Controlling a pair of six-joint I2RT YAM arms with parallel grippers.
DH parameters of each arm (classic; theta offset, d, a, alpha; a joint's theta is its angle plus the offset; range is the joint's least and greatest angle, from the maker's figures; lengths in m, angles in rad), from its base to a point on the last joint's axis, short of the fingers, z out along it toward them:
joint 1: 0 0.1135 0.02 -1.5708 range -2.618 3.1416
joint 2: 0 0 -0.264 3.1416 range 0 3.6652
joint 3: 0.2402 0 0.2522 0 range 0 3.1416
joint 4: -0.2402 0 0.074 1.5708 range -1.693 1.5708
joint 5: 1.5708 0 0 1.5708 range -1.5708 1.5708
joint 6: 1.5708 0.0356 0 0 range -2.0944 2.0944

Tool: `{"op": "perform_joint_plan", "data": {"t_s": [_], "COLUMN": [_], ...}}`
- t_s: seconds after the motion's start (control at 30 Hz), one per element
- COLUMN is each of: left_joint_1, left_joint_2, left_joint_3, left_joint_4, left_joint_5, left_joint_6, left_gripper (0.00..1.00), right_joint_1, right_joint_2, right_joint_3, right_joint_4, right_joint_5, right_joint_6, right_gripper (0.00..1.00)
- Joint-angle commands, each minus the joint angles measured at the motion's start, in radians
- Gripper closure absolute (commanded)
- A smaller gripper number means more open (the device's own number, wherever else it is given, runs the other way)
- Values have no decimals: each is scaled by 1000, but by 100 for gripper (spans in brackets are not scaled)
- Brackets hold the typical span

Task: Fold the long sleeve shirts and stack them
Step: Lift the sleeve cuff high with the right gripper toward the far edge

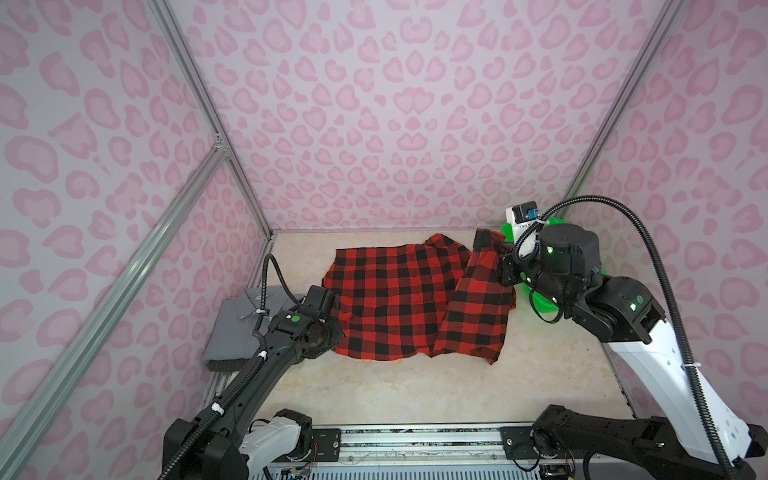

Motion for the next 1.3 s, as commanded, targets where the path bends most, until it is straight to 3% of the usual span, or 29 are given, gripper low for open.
{"op": "perform_joint_plan", "data": {"t_s": [0.0, 0.33, 0.63, 1.27], "left_joint_1": [22, 92, 168, 250], "left_joint_2": [30, 180, 315, 517], "left_joint_3": [35, 126, 182, 319], "left_joint_4": [-21, 5, -39, -76], "left_joint_5": [-1, 51, 50, 97], "left_joint_6": [-3, 48, 149, 223], "left_gripper": [98, 98, 98, 87], "right_joint_1": [-51, -156, -169, -184], "right_joint_2": [40, 221, 362, 524], "right_joint_3": [46, 176, 335, 384], "right_joint_4": [55, 126, 131, 255], "right_joint_5": [-62, -153, -64, 22], "right_joint_6": [-9, 8, -65, -168], "right_gripper": [100, 100, 100, 100]}}
